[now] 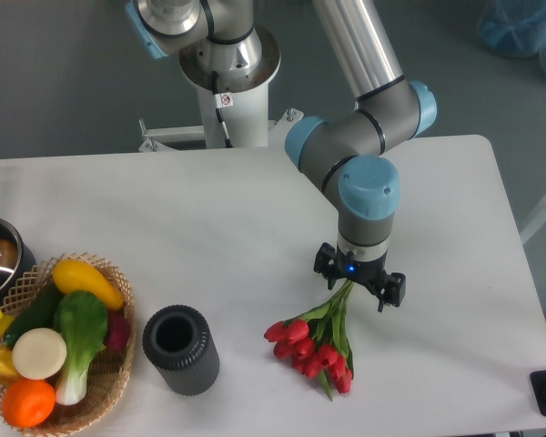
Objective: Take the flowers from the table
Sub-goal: 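Lower the open gripper down onto the tulip stems, then close the gripper around the tulip stems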
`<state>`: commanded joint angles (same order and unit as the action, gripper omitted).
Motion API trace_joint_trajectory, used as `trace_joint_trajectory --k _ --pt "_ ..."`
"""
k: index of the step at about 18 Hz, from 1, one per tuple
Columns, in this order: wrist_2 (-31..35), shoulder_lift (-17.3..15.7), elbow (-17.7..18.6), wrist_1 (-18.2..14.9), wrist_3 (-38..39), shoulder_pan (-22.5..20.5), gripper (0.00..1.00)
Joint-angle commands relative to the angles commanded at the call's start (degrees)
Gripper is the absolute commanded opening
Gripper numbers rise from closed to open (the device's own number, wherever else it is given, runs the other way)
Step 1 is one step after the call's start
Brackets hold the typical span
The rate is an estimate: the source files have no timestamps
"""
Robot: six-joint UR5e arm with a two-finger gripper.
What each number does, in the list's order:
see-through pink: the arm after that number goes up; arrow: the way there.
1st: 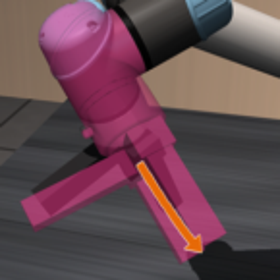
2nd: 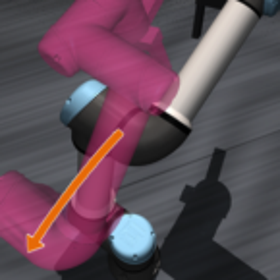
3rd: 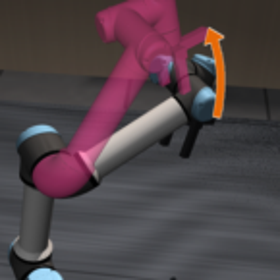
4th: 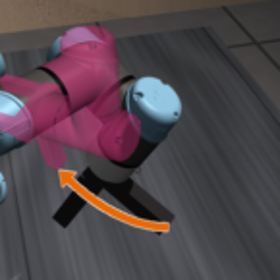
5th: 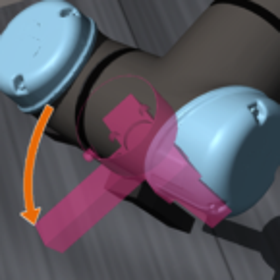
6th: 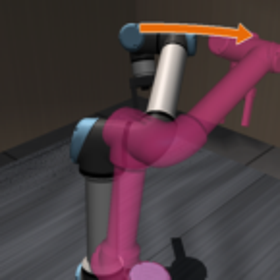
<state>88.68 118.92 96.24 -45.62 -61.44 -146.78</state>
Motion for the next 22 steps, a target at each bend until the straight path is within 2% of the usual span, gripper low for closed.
trace_joint_trajectory --k 7,11,15,16,20,21,22 --pt "-1.41 0.7 0.18 0.0 0.18 0.62 1.0" --pt "-1.41 0.79 1.14 0.0 1.76 2.81 1.0" --pt "-1.32 2.55 0.0 0.0 2.55 3.16 1.0" --pt "-1.32 2.81 -0.17 0.0 2.46 3.16 0.96" --pt "-1.32 2.81 -0.26 -0.09 2.64 3.16 0.28" --pt "-1.32 2.81 -0.18 -0.09 3.16 3.16 0.15" --pt "-1.41 2.64 -0.18 -0.09 4.64 3.16 0.15"
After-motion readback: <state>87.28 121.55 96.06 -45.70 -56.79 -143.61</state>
